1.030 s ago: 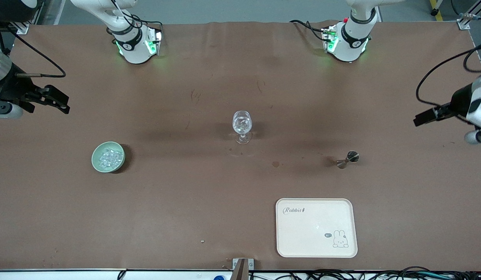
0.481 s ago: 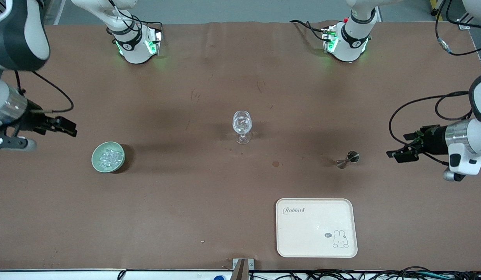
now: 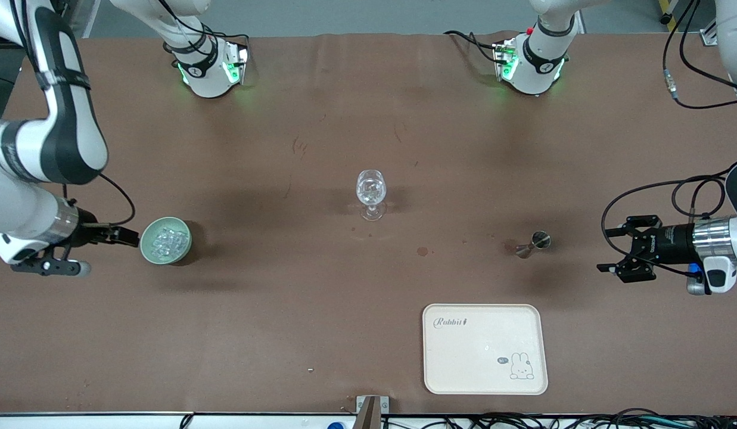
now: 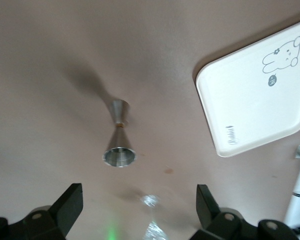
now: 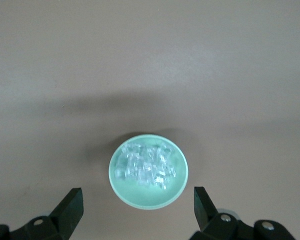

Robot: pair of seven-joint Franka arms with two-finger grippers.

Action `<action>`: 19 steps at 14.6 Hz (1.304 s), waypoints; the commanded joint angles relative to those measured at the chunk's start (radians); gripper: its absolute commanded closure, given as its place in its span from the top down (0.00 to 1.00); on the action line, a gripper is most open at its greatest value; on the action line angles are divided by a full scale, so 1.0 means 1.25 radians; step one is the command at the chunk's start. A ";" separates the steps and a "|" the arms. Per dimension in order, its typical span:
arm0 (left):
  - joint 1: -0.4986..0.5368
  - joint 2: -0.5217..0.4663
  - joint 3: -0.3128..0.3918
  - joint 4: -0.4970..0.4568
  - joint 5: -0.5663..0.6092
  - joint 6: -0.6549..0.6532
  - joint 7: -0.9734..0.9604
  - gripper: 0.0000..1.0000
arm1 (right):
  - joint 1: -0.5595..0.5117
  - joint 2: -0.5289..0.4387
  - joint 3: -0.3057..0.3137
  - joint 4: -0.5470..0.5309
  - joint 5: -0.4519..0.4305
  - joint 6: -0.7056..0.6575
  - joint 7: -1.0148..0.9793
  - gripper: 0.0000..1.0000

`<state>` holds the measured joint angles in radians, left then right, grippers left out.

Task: Pour wine and add ice with both arms
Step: 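Grasp an ice cube with the right gripper while the left gripper grasps the jigger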

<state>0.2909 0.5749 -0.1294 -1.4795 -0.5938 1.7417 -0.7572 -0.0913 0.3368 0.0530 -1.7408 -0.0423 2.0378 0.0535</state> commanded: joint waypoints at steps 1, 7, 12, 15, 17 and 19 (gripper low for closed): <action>0.010 0.057 -0.006 0.002 -0.105 0.006 -0.036 1.00 | -0.001 -0.019 0.007 -0.107 0.001 0.112 -0.008 0.97; 0.024 0.135 -0.006 -0.025 -0.191 0.009 -0.037 1.00 | -0.019 0.004 0.007 -0.185 -0.004 0.219 -0.026 0.97; 0.043 0.174 -0.008 -0.044 -0.195 -0.014 -0.021 1.00 | -0.021 0.020 0.007 -0.225 -0.004 0.286 -0.026 0.95; 0.046 0.208 -0.008 -0.053 -0.207 -0.021 0.013 1.00 | -0.023 0.039 0.007 -0.230 -0.007 0.312 -0.026 0.84; 0.057 0.222 -0.008 -0.063 -0.212 -0.036 0.081 1.00 | -0.019 0.046 0.007 -0.230 -0.007 0.316 -0.026 0.76; 0.074 0.236 -0.013 -0.067 -0.249 -0.046 0.095 0.98 | -0.020 0.057 0.007 -0.230 -0.008 0.320 -0.026 0.71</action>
<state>0.3517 0.8587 -0.1318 -1.5561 -0.8624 1.7141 -0.6692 -0.1049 0.4065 0.0526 -2.0148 -0.0423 2.4213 0.0299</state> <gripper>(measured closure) 0.004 0.242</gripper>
